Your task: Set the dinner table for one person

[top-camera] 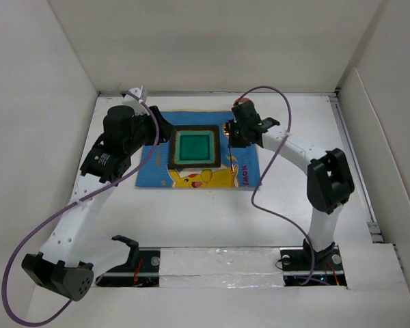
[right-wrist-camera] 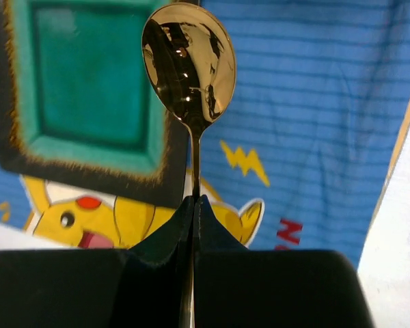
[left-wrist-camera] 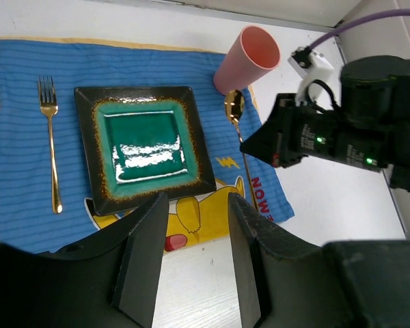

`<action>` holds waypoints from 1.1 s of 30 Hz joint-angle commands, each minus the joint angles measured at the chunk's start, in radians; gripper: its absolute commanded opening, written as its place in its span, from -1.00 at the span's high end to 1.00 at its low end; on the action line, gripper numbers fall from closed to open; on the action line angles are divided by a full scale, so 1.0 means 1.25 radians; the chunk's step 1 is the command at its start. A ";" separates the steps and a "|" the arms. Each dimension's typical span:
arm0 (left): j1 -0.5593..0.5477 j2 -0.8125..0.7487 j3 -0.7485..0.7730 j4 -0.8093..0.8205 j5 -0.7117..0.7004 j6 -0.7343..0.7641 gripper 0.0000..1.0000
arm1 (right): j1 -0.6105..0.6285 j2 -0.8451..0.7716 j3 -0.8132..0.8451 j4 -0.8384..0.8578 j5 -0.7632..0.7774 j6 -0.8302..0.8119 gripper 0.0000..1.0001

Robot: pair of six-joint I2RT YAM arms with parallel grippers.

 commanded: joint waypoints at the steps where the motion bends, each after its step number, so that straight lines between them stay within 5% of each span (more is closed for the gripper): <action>1: -0.002 -0.027 -0.003 0.023 0.002 0.002 0.25 | -0.002 0.052 0.089 0.043 0.053 -0.004 1.00; 8: -0.002 -0.018 -0.004 0.014 0.010 0.009 0.25 | -0.018 0.191 0.205 0.013 0.108 0.008 1.00; 25: -0.002 -0.002 -0.013 0.003 0.008 0.019 0.25 | -0.044 0.293 0.266 -0.015 0.151 0.047 1.00; 33: -0.002 -0.007 -0.019 0.002 0.005 0.015 0.25 | -0.028 0.285 0.254 -0.015 0.167 0.055 0.55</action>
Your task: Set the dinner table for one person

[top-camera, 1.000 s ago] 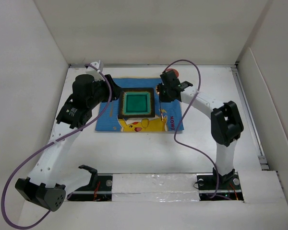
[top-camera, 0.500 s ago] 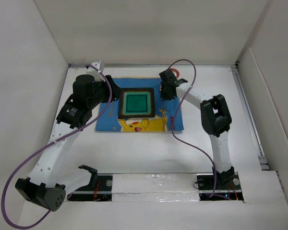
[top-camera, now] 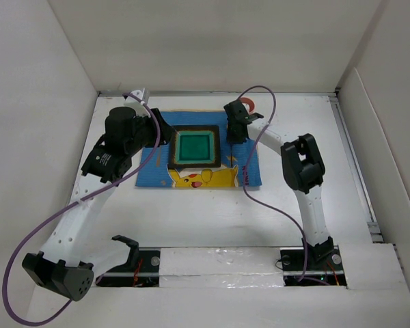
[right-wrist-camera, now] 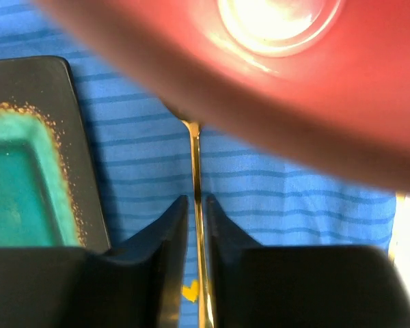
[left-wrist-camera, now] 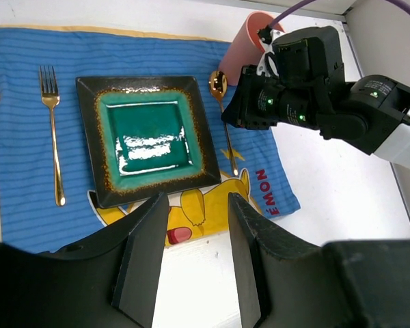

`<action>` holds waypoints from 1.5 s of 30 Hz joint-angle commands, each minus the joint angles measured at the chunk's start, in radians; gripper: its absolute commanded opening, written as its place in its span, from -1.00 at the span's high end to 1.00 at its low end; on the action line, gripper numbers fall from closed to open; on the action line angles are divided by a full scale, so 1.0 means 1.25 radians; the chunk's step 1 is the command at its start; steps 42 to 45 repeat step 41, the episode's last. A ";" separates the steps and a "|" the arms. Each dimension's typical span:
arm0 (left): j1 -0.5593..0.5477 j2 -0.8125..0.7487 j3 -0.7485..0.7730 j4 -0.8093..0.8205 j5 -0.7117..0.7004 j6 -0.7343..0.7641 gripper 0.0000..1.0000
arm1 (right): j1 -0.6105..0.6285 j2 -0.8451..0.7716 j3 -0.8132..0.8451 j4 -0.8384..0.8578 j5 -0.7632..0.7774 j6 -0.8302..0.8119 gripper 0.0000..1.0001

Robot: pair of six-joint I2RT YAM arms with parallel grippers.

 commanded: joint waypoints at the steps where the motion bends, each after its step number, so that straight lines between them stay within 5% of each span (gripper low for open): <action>1: -0.001 -0.007 -0.012 0.015 0.003 0.004 0.25 | 0.011 -0.023 0.022 0.004 0.034 0.008 0.48; 11: -0.001 0.009 0.038 -0.007 -0.043 0.009 0.14 | 0.097 -0.274 -0.070 -0.008 0.061 0.029 -0.36; 17: -0.001 0.045 0.119 -0.018 -0.069 0.002 0.04 | 0.136 -0.470 -0.138 -0.047 0.043 0.018 -0.45; 18: -0.001 0.047 0.129 -0.015 -0.072 -0.003 0.03 | 0.136 -0.493 -0.144 -0.055 0.024 0.008 -0.99; 24: 0.006 0.050 0.240 -0.020 -0.153 -0.008 -0.13 | 0.118 -0.763 -0.185 -0.026 0.079 -0.013 -1.00; 30: 0.006 0.008 0.315 -0.042 -0.352 -0.003 -0.24 | -0.085 -1.049 -0.271 0.096 0.173 -0.002 -1.00; 36: 0.006 -0.040 0.250 -0.034 -0.426 -0.001 -0.25 | -0.201 -1.118 -0.340 0.071 0.073 0.022 -1.00; 45: 0.006 -0.048 0.183 -0.034 -0.376 -0.033 -0.28 | -0.218 -1.097 -0.377 0.059 -0.014 0.057 -1.00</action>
